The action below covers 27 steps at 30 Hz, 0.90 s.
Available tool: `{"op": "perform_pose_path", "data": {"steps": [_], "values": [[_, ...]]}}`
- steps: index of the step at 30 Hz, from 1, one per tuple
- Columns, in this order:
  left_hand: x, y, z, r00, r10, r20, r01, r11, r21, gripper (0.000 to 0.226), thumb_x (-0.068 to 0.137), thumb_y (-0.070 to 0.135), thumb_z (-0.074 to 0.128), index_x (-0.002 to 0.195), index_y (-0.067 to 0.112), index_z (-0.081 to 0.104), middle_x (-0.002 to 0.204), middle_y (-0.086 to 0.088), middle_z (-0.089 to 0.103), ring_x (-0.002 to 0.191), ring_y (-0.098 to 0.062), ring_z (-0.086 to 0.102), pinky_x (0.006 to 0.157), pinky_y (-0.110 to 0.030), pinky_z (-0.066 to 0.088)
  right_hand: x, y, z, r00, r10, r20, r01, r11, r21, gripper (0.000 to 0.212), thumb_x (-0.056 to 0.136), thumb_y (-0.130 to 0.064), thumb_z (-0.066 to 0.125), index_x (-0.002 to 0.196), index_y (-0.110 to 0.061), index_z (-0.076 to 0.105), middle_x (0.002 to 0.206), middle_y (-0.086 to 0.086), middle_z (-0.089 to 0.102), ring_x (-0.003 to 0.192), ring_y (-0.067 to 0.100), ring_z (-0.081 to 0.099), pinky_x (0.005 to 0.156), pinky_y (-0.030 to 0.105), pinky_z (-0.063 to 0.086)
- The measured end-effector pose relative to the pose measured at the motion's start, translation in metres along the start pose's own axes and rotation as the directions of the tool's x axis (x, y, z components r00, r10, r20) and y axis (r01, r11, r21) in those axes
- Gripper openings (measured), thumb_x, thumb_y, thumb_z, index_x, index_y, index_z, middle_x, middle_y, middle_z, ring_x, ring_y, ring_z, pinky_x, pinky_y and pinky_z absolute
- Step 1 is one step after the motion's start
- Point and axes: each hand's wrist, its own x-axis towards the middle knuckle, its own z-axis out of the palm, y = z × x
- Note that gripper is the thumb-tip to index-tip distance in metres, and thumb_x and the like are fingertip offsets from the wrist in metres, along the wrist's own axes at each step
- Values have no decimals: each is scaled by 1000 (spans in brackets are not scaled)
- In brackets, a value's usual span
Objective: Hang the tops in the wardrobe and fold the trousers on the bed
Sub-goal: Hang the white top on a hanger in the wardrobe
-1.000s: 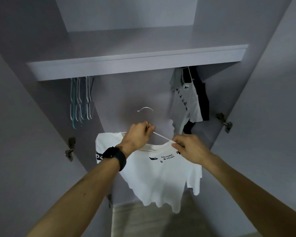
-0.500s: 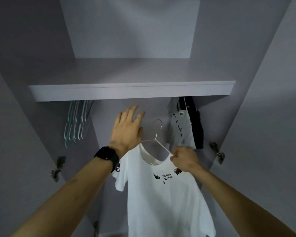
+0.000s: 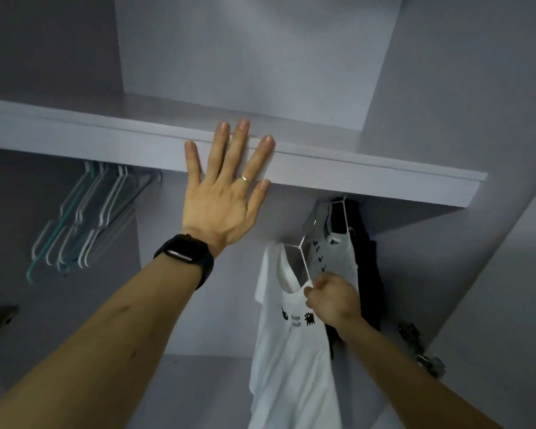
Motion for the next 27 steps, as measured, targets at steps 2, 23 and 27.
{"op": "perform_pose_path", "data": {"steps": [2,23,27], "values": [[-3,0,12,997,3,-83,-2,1000,13,64,106,50,30,161,32,4,169,-10,3,155,-33,3,119,-63,-4,19,4,13,999,11,-44,-9,1000,29,14,82,-23,62,73,-14,57,85,8,74,86,32,70,81,41,58],[-12,3,41,929,-37,-369,19,999,-50,54,106,43,33,159,35,25,167,-5,22,154,-25,18,121,-59,7,132,-26,1,943,-1,-332,-84,967,-242,18,94,-19,56,99,-5,66,106,20,65,86,34,52,73,31,39],[-16,6,42,941,-46,-336,26,998,-62,54,107,43,35,159,35,24,167,-4,20,155,-25,16,122,-58,1,135,-18,-8,940,46,-337,-133,961,-242,18,91,-18,58,100,-4,65,106,20,66,82,31,48,72,31,38]]}}
